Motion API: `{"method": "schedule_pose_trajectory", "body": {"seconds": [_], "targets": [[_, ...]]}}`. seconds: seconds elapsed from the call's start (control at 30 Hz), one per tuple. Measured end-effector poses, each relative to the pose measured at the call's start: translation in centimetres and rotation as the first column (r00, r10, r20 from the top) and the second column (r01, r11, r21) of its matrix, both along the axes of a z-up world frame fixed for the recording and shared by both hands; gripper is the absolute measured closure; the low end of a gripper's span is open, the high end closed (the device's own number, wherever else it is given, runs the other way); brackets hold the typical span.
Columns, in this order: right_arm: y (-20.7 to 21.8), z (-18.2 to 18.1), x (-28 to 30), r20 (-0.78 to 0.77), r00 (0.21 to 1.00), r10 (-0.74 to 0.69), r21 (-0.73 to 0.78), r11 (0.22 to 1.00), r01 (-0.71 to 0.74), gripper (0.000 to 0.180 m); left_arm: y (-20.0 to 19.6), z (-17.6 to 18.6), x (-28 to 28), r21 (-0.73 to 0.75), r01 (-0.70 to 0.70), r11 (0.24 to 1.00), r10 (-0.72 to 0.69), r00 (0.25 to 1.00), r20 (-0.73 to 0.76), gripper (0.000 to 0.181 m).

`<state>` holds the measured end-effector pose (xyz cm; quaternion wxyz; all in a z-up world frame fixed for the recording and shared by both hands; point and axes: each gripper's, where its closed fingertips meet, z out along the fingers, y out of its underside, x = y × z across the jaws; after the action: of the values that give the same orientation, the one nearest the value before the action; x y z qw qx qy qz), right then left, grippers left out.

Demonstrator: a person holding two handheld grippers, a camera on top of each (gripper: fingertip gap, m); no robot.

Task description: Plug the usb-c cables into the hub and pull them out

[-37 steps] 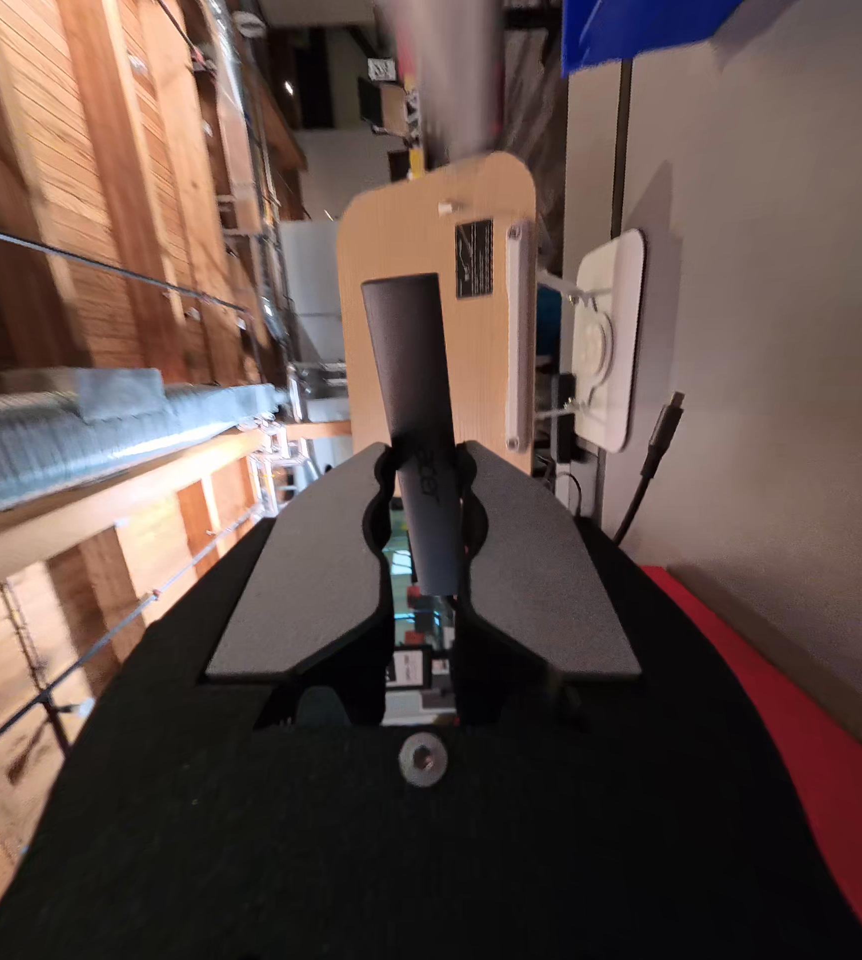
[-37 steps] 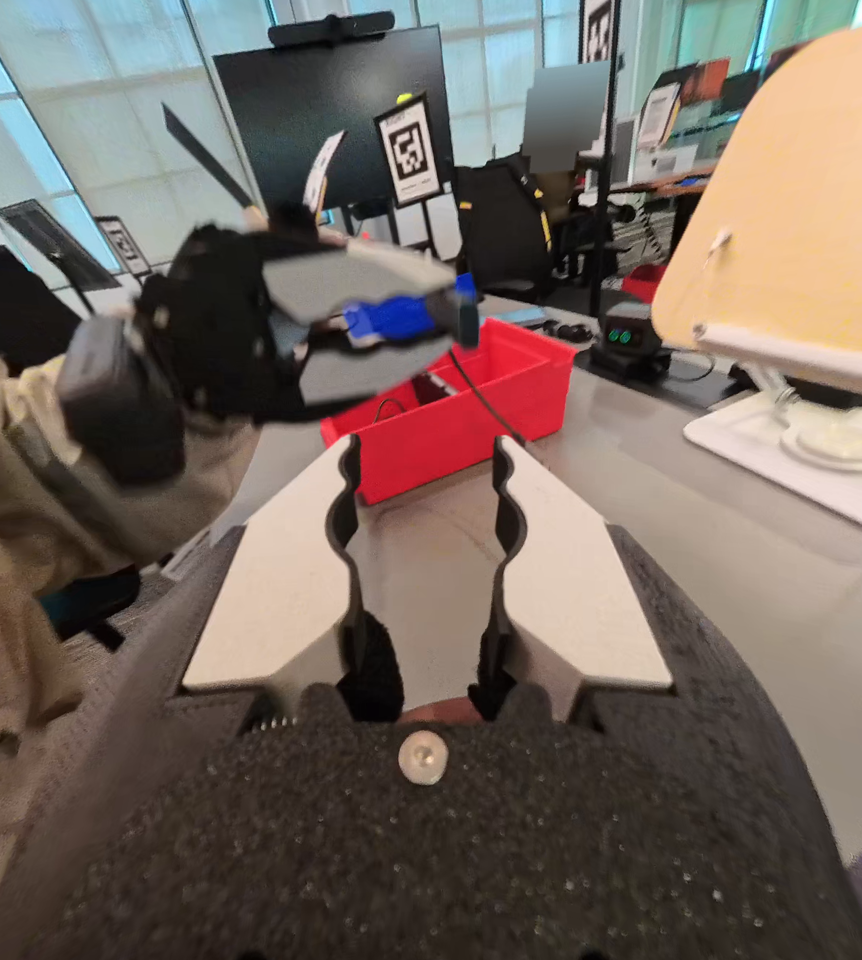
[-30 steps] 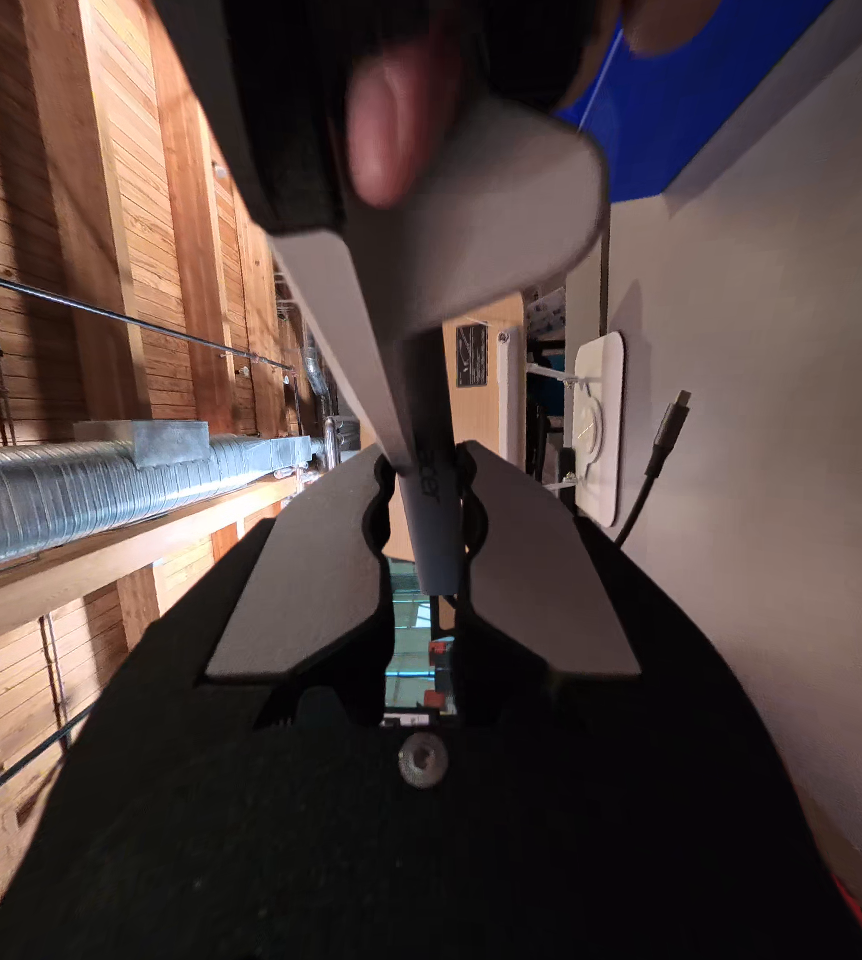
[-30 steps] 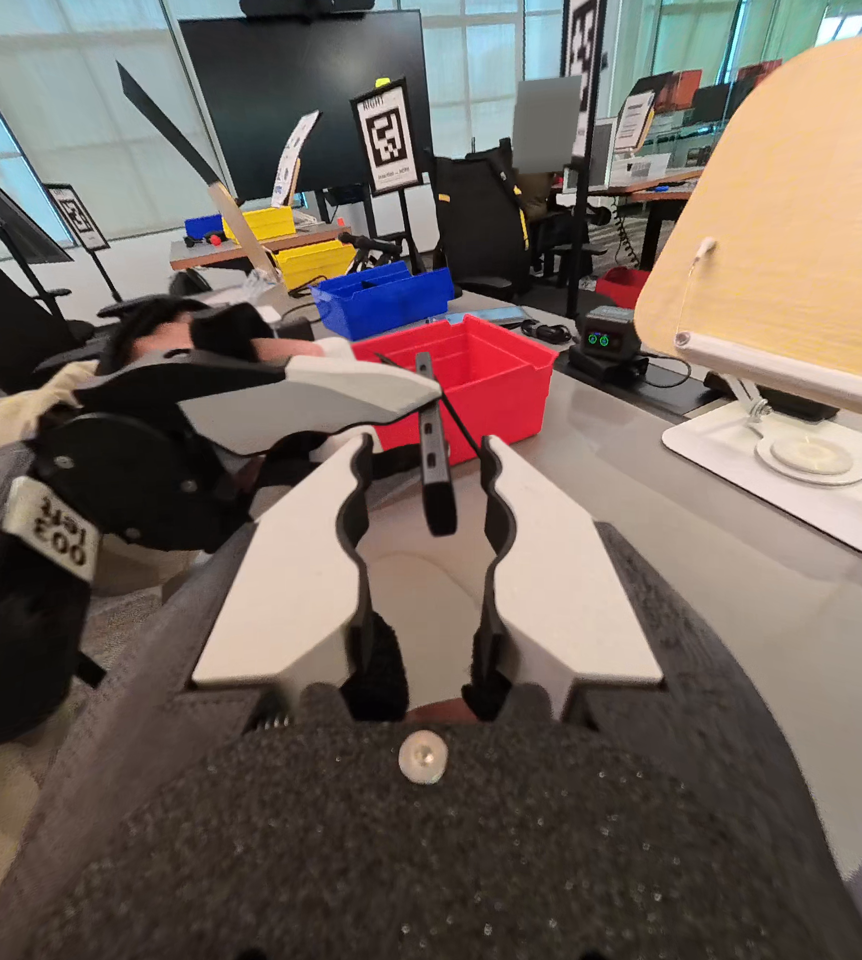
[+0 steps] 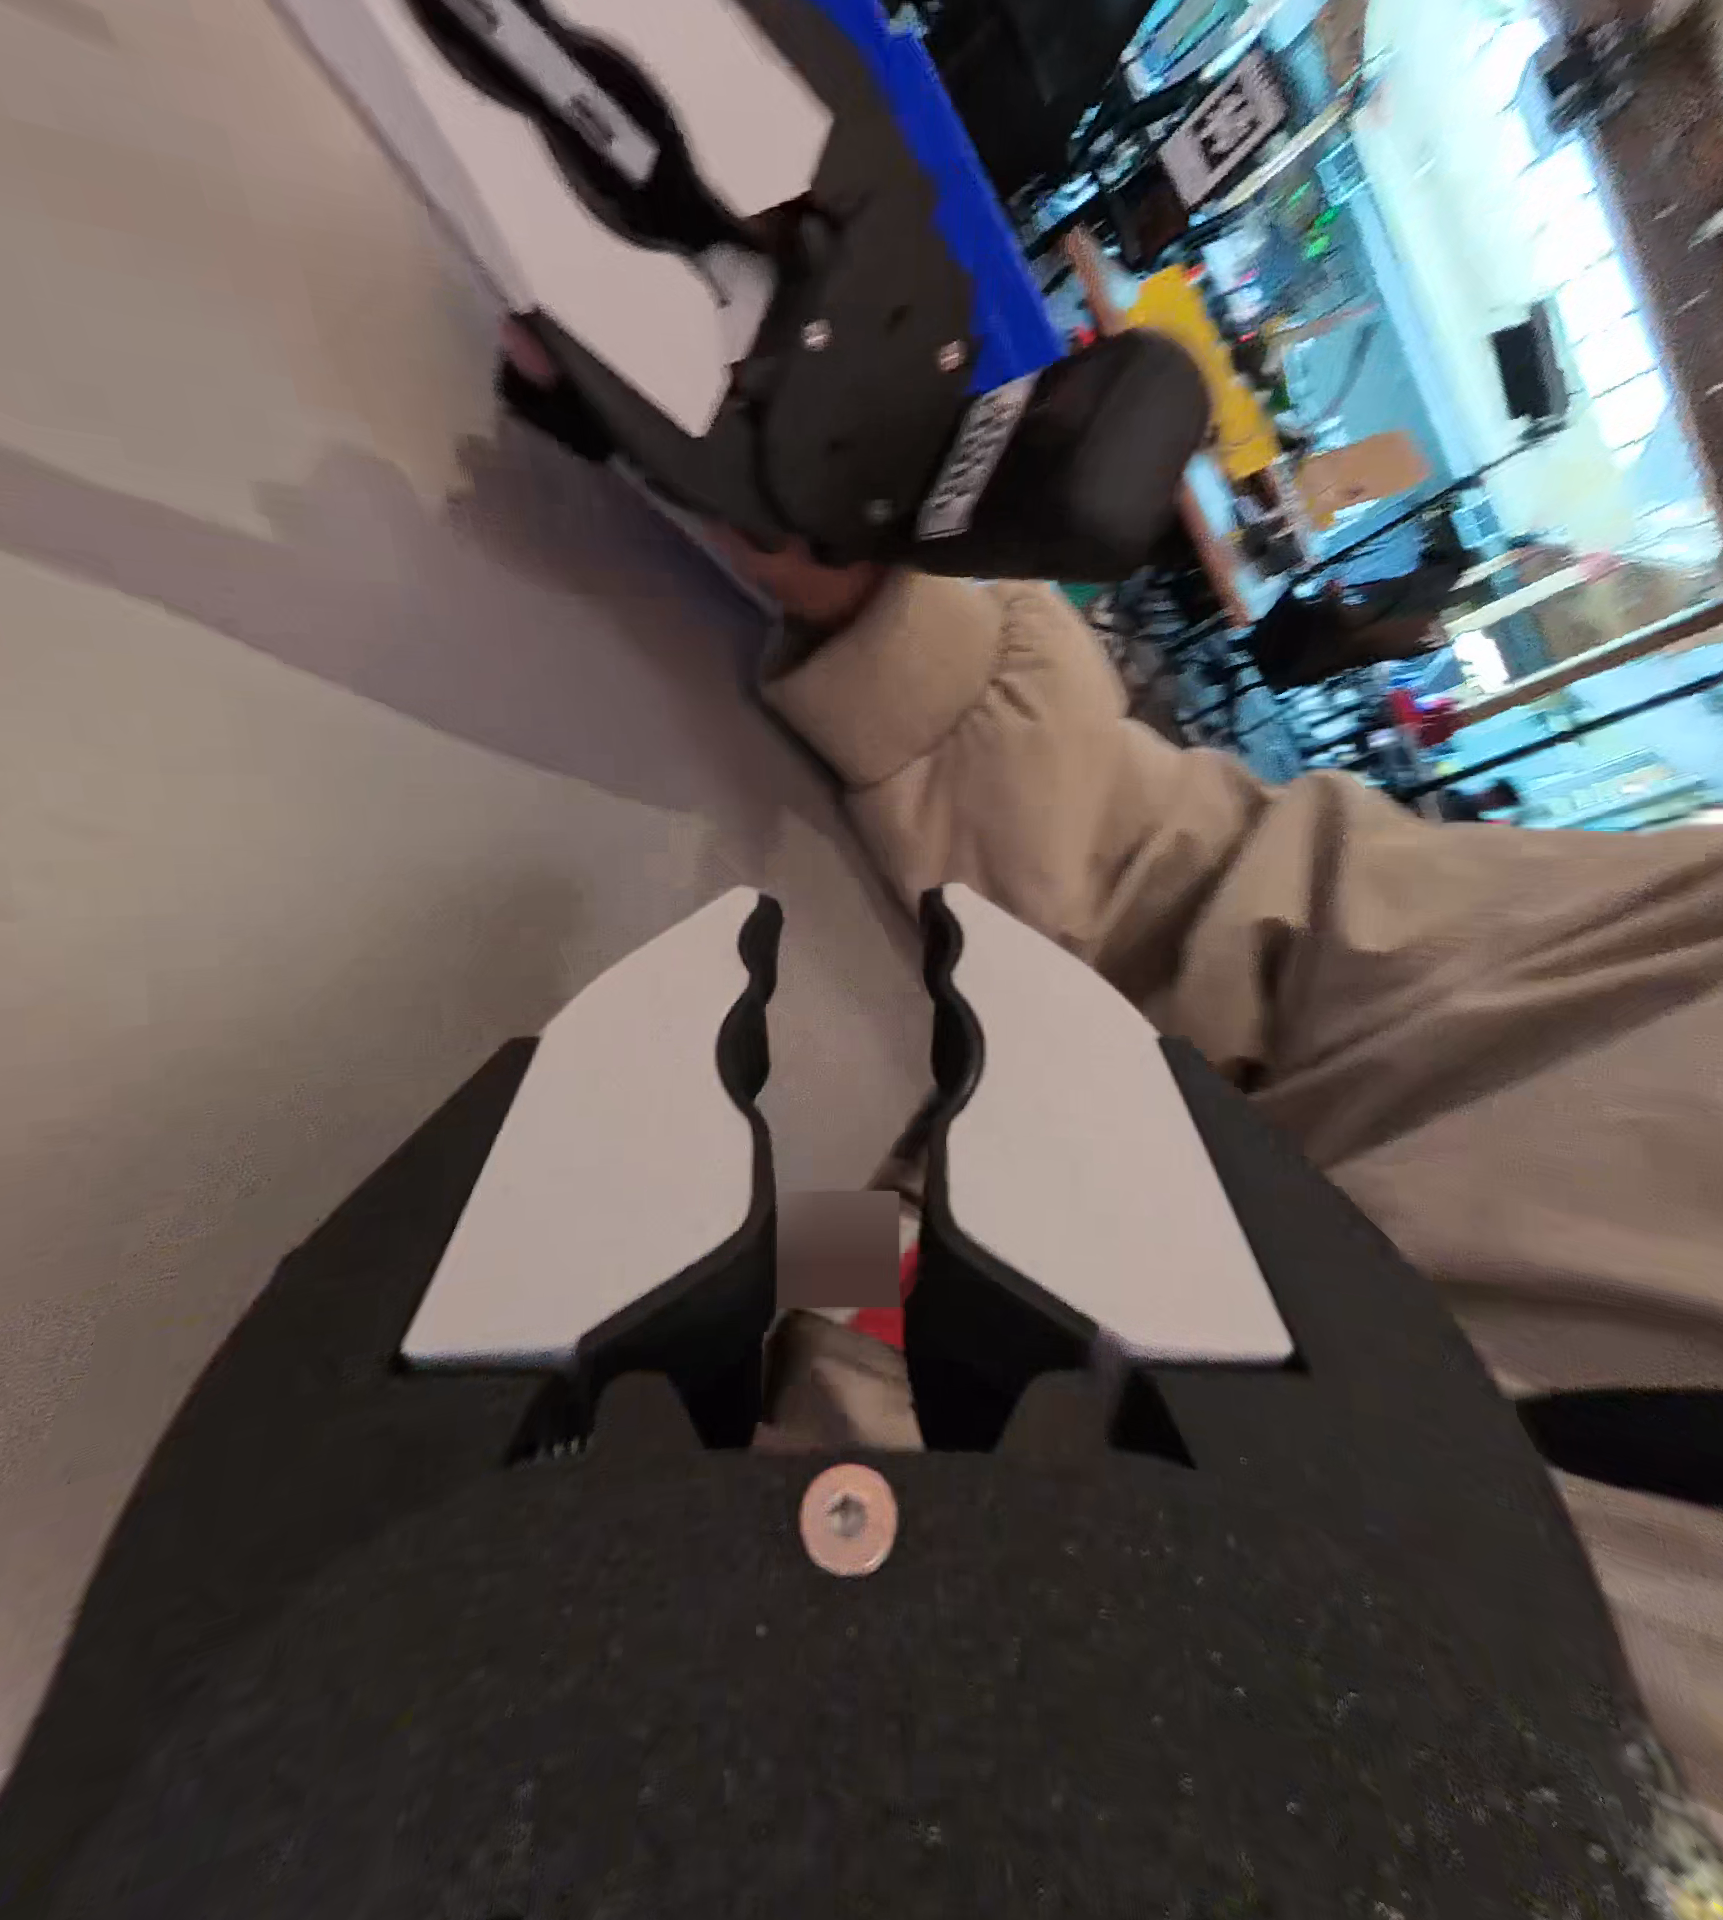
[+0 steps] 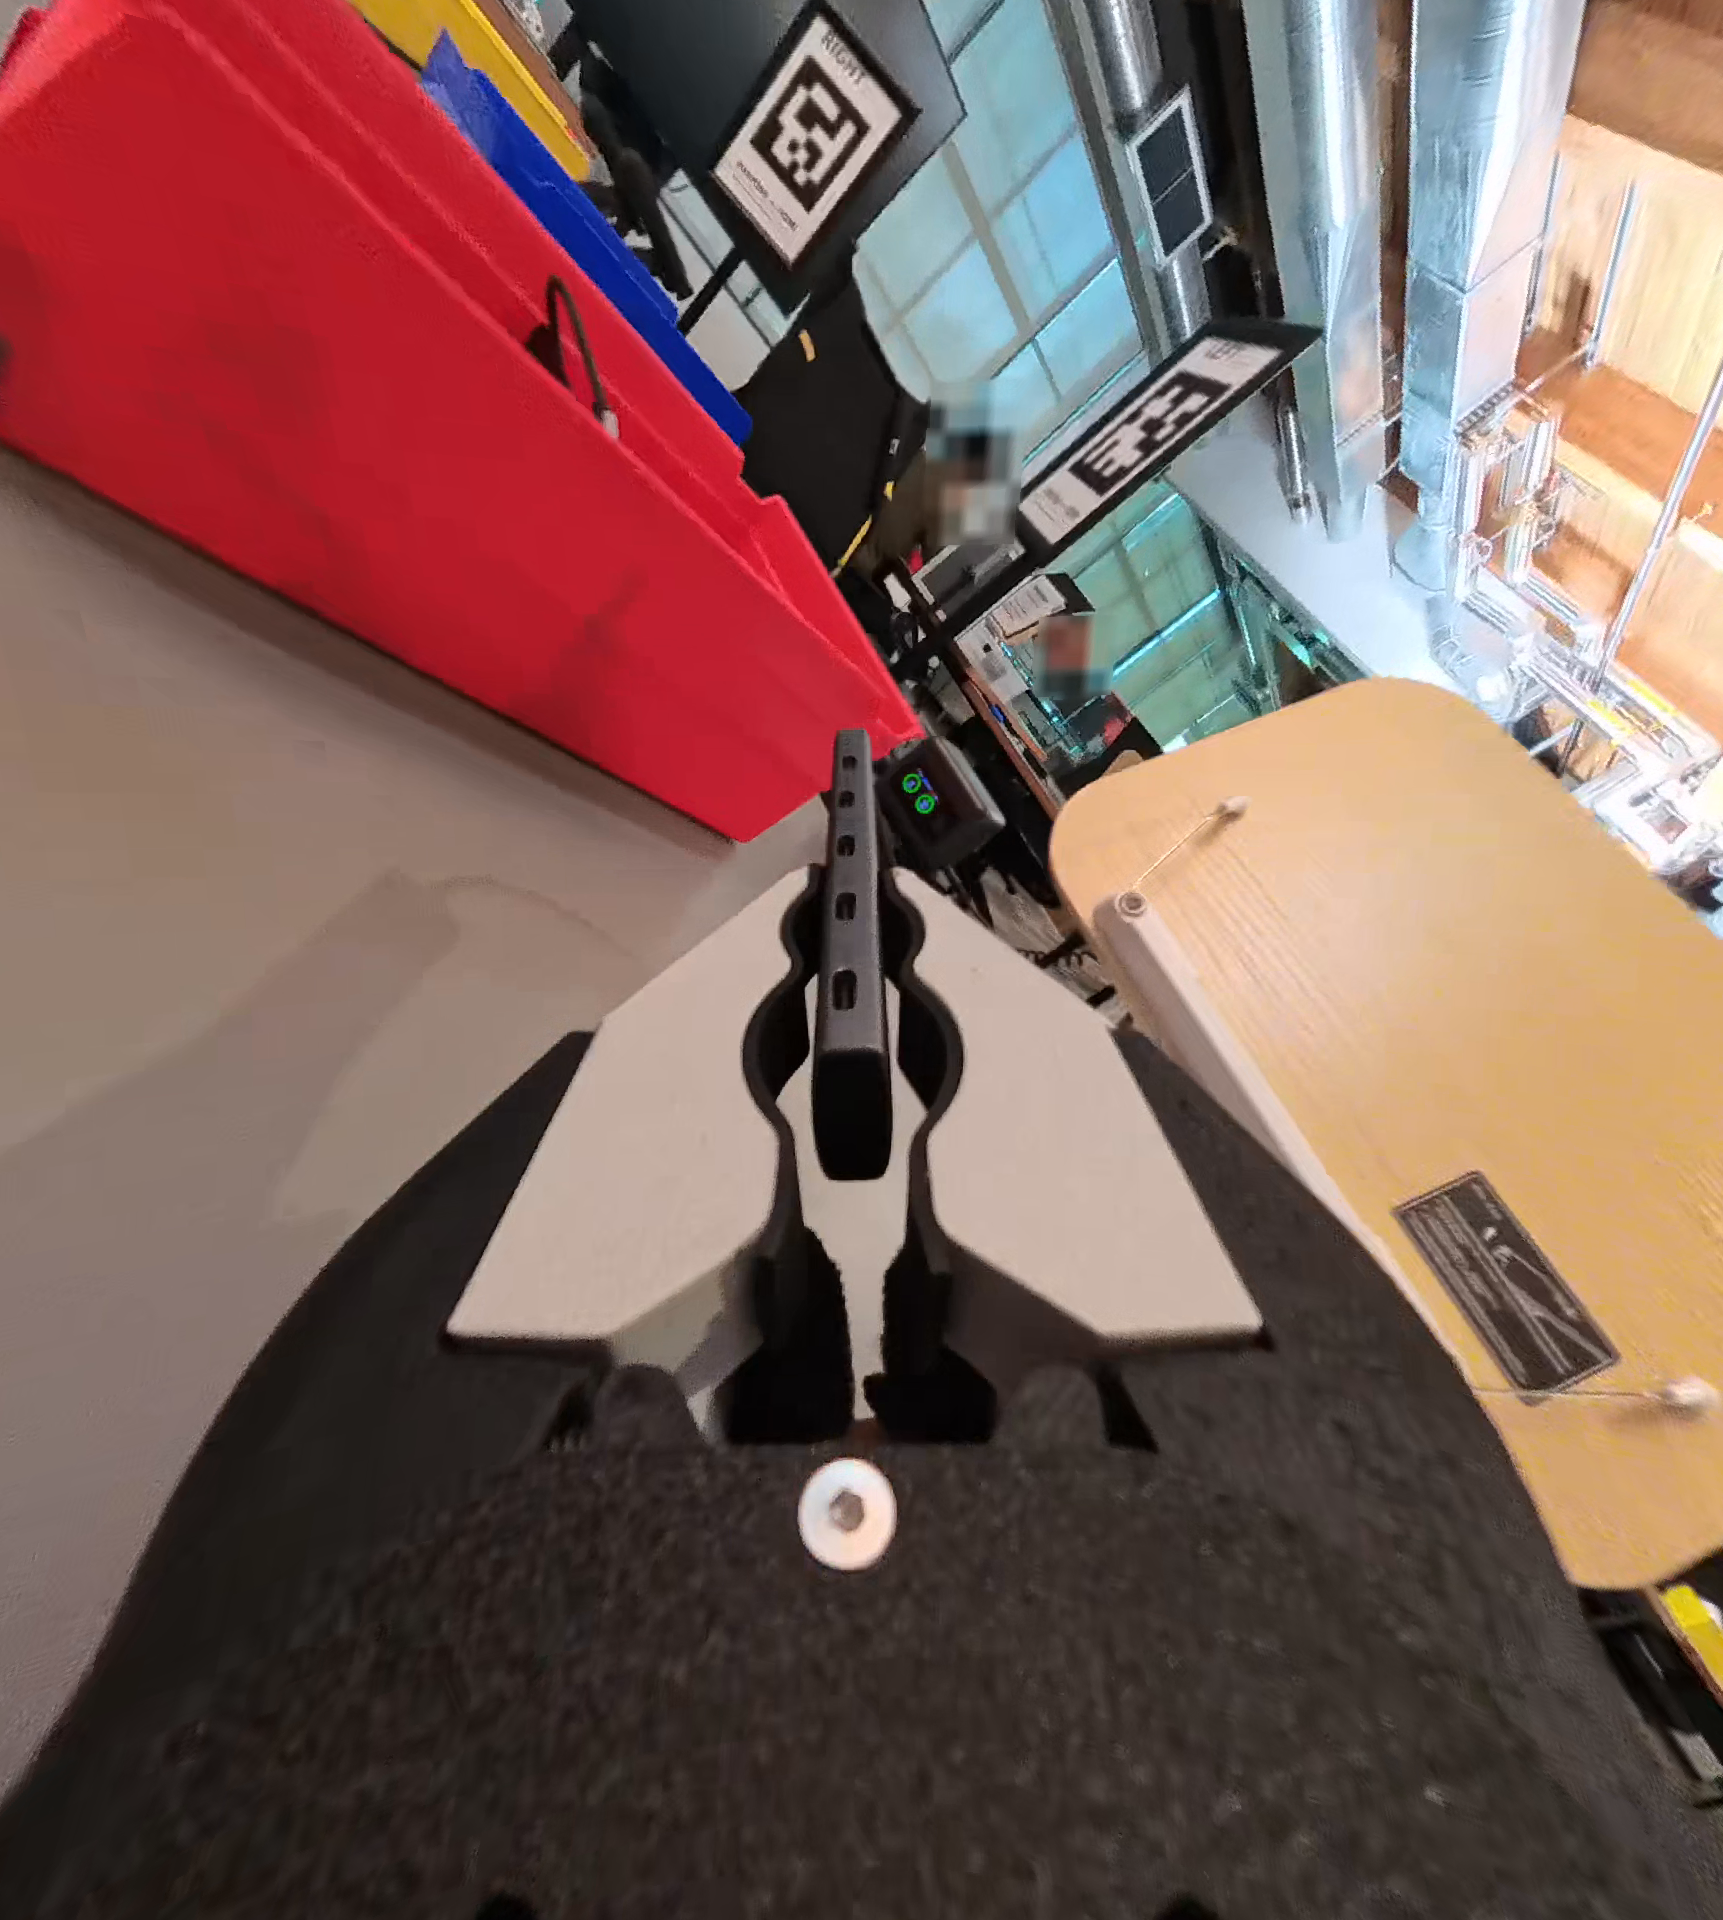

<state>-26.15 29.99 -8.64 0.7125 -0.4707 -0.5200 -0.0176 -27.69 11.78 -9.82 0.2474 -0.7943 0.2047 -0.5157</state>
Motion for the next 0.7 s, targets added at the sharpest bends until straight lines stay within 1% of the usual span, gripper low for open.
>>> {"method": "schedule_pose_trajectory", "body": {"seconds": [0.03,0.07,0.1,0.17,0.23,0.27,0.3,0.37,0.4,0.43,0.47,0.53,0.63,0.7], "targets": [[0.2,-0.5,-0.1,0.003,1.000,-0.002,0.007,1.000,0.002,0.171,-0.3,0.8,-0.4,-0.020,0.013,1.000,-0.013,1.000,0.023,0.155],[0.3,-0.9,0.0,-0.002,1.000,-0.007,0.020,1.000,0.007,0.171,0.0,1.5,-1.1,-0.002,0.020,1.000,-0.020,1.000,-0.004,0.155],[0.3,-1.4,0.0,-0.013,1.000,-0.011,0.025,1.000,0.011,0.171,0.9,2.2,-2.0,0.059,0.021,0.998,-0.016,0.997,-0.069,0.155],[-0.1,-2.2,-0.3,0.053,0.999,-0.001,0.059,0.998,-0.003,0.171,3.9,3.8,-4.0,0.244,0.026,0.969,0.031,0.974,-0.226,0.155],[-0.6,-2.3,-1.0,0.075,0.997,0.018,0.098,0.995,-0.025,0.171,7.8,5.8,-5.4,0.428,0.057,0.902,0.110,0.928,-0.355,0.155],[-0.9,-2.5,-1.3,0.092,0.995,0.027,0.101,0.994,-0.036,0.171,10.2,7.0,-6.0,0.522,0.068,0.850,0.175,0.899,-0.402,0.155],[-1.0,-2.7,-1.5,0.107,0.994,0.029,0.109,0.993,-0.041,0.170,12.6,8.3,-6.4,0.611,0.070,0.789,0.256,0.866,-0.429,0.155],[-1.2,-3.0,-1.6,0.133,0.991,0.027,0.124,0.991,-0.044,0.171,16.4,10.7,-7.2,0.715,0.069,0.696,0.389,0.800,-0.456,0.155],[-1.3,-2.9,-1.5,0.130,0.991,0.026,0.128,0.991,-0.043,0.171,17.4,11.9,-7.4,0.738,0.047,0.673,0.436,0.781,-0.448,0.155],[-1.4,-2.8,-1.4,0.122,0.992,0.029,0.125,0.991,-0.045,0.171,17.6,12.8,-7.5,0.740,0.013,0.673,0.457,0.779,-0.429,0.155],[-1.6,-2.6,-1.3,0.109,0.993,0.037,0.122,0.991,-0.051,0.171,17.2,13.4,-7.3,0.724,-0.021,0.690,0.451,0.794,-0.407,0.155],[-1.7,-2.0,-1.0,0.065,0.997,0.040,0.113,0.992,-0.047,0.171,14.7,13.6,-7.3,0.662,-0.090,0.744,0.429,0.824,-0.370,0.151],[-1.2,-1.3,-0.6,0.004,0.999,0.036,0.077,0.996,-0.036,0.171,8.7,11.5,-8.6,0.479,-0.228,0.848,0.434,0.818,-0.377,0.147],[-1.1,-1.1,-0.3,-0.023,0.999,0.037,0.055,0.998,-0.035,0.171,4.6,9.8,-8.9,0.383,-0.330,0.863,0.458,0.830,-0.318,0.147]]}}
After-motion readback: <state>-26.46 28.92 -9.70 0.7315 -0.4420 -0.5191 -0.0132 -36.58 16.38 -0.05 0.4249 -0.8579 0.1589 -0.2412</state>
